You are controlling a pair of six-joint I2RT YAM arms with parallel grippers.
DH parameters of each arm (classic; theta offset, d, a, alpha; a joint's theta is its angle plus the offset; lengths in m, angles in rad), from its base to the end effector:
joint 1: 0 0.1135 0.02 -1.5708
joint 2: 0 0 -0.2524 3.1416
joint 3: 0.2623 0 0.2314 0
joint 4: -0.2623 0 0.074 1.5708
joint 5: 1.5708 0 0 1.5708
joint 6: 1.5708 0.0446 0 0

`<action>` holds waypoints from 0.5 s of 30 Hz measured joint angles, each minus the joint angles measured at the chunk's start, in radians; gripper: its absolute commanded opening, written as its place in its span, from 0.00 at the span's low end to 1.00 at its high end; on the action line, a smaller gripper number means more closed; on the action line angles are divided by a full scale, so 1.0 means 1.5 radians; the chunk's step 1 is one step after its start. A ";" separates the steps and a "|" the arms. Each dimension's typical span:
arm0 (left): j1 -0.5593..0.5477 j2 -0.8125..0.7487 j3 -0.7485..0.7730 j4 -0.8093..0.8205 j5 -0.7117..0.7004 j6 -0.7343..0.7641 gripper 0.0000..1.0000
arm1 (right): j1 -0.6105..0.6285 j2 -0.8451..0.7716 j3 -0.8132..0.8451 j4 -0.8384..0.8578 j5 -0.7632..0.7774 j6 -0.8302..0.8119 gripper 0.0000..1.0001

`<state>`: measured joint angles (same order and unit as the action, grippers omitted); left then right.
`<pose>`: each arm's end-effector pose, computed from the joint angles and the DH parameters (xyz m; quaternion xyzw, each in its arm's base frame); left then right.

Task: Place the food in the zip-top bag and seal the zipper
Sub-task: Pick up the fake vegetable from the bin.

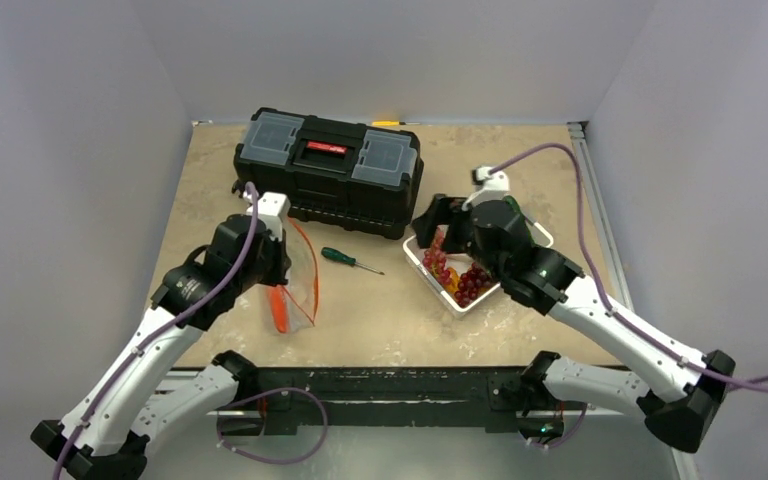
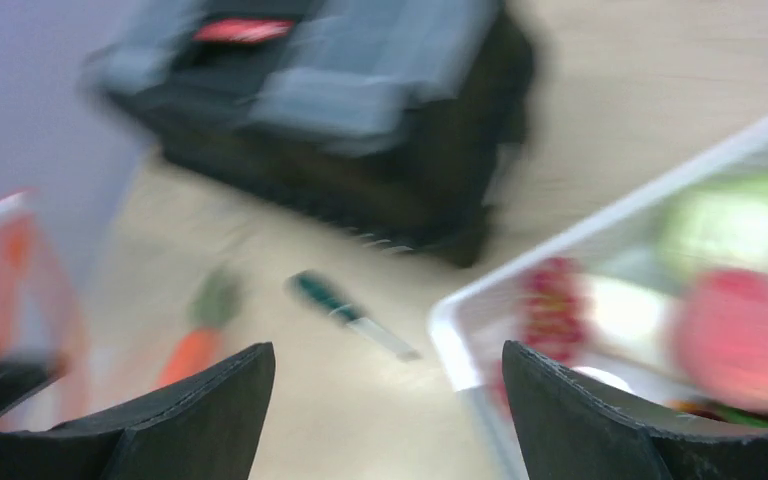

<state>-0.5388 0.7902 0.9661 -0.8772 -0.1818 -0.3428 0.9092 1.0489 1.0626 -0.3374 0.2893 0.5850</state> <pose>0.1260 -0.0659 0.3150 0.0503 0.9026 -0.1045 0.4145 0.1498 0.1717 0.3582 -0.0466 0.8064 0.3068 0.5034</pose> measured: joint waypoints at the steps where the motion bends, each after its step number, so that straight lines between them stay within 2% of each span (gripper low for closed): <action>1: 0.000 0.005 0.005 0.002 0.009 0.006 0.00 | -0.049 -0.017 -0.029 -0.004 0.027 0.006 0.83; 5: 0.000 0.014 0.005 0.026 0.035 0.024 0.00 | -0.195 -0.041 -0.103 -0.034 0.110 0.012 0.81; 10: 0.000 0.007 -0.030 0.047 0.044 0.043 0.00 | -0.364 0.046 -0.080 -0.057 0.142 -0.014 0.77; 15: 0.000 -0.027 -0.054 0.052 0.047 0.050 0.00 | -0.411 0.183 -0.005 -0.077 0.202 -0.078 0.73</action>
<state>-0.5388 0.7490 0.8848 -0.7994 -0.1108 -0.2680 0.2928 1.3239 1.0554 -0.4526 0.5919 0.4686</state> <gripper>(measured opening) 0.004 0.742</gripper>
